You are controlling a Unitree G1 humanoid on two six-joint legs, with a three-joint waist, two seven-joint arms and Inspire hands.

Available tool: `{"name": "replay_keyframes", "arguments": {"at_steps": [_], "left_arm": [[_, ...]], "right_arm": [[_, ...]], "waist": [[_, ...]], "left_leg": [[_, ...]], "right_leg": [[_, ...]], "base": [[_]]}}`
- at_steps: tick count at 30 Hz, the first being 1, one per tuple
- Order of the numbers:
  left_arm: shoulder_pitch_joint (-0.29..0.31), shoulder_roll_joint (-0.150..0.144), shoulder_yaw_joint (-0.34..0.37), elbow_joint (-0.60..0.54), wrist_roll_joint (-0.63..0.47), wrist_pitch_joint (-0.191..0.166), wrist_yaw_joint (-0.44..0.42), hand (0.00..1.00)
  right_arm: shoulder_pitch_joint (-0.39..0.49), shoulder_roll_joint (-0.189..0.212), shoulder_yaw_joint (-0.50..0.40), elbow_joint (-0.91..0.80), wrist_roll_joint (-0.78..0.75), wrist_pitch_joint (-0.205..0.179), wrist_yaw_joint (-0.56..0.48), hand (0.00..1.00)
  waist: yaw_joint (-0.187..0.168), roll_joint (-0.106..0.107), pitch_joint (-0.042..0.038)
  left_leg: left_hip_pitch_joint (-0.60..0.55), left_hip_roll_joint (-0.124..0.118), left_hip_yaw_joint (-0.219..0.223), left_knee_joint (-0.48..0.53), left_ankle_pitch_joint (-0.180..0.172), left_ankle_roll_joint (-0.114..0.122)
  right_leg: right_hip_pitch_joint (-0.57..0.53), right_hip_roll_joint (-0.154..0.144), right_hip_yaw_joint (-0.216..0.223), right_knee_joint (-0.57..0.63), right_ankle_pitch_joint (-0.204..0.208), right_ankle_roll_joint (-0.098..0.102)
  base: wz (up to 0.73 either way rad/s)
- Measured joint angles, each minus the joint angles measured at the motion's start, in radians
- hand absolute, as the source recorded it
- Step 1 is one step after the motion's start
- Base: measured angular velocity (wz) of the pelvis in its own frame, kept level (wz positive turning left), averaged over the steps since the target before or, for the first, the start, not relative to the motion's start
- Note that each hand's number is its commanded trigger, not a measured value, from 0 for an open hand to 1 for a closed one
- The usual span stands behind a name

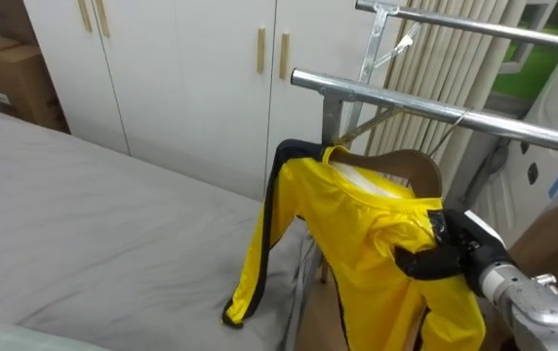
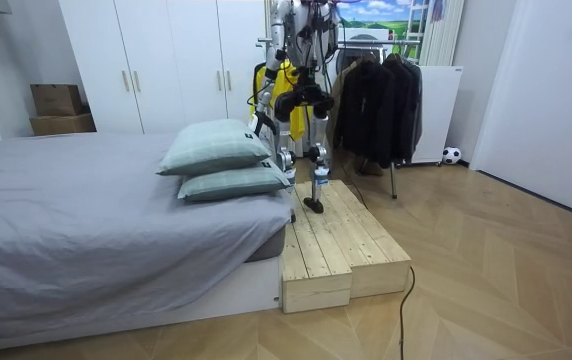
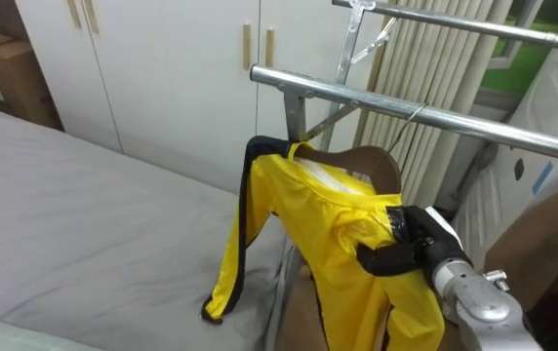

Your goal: Hang clothes

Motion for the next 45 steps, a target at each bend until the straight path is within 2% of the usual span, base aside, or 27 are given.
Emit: {"name": "replay_keyframes", "arguments": {"at_steps": [6,16,17,18,19,30,45], "left_arm": [[0.000,0.001,0.001,0.000,0.003,0.000,-0.017,0.00],[-0.001,0.002,0.013,0.000,0.000,-0.001,-0.028,0.00],[-0.001,0.002,0.019,0.000,0.000,-0.001,-0.032,0.00],[-0.001,0.002,0.023,0.001,0.000,-0.001,-0.035,0.00],[-0.001,0.002,0.025,0.003,0.000,-0.001,-0.036,0.00],[-0.002,0.003,0.028,0.013,0.000,-0.002,-0.044,0.00],[-0.008,0.008,0.028,0.027,-0.002,-0.004,-0.055,0.00]], "right_arm": [[0.000,0.000,0.000,0.029,-0.003,-0.035,-0.016,1.00],[0.000,0.000,0.000,0.050,-0.004,-0.054,-0.019,1.00],[0.000,0.000,0.000,0.051,-0.005,-0.054,-0.019,0.55],[0.000,0.000,0.000,0.060,-0.005,-0.056,-0.019,0.03],[0.000,0.001,0.000,0.064,-0.005,-0.058,-0.019,0.00],[0.001,0.002,0.000,0.080,-0.003,-0.059,-0.016,0.00],[0.001,0.002,0.000,0.074,0.000,-0.059,-0.014,0.00]], "waist": [[0.000,0.001,-0.0022],[-0.001,0.000,-0.0027],[0.000,0.000,-0.0025],[0.000,0.000,-0.0016],[0.000,0.000,-0.0016],[0.000,-0.004,-0.0044],[-0.007,-0.004,-0.0042]], "left_leg": [[0.001,-0.002,-0.002,0.000,0.000,0.000],[0.005,-0.003,-0.007,0.000,0.000,0.000],[0.007,-0.003,-0.007,0.000,0.000,0.000],[0.012,-0.003,-0.007,-0.002,0.000,0.000],[0.015,-0.004,-0.006,-0.003,0.000,0.000],[0.020,-0.005,-0.006,-0.005,0.000,0.000],[0.021,-0.005,-0.005,-0.012,0.000,0.000]], "right_leg": [[0.001,-0.002,-0.004,0.001,0.000,0.001],[0.007,-0.003,-0.005,0.000,-0.001,0.001],[0.009,-0.003,-0.005,0.000,-0.001,0.002],[0.013,-0.003,-0.003,0.000,-0.002,0.002],[0.015,-0.003,-0.002,0.000,-0.003,0.003],[0.019,-0.004,-0.001,0.000,-0.006,0.004],[0.019,-0.004,-0.003,-0.002,-0.007,0.004]], "base": [[0.00],[0.00],[0.00],[0.00],[0.00],[0.00],[0.00]]}}
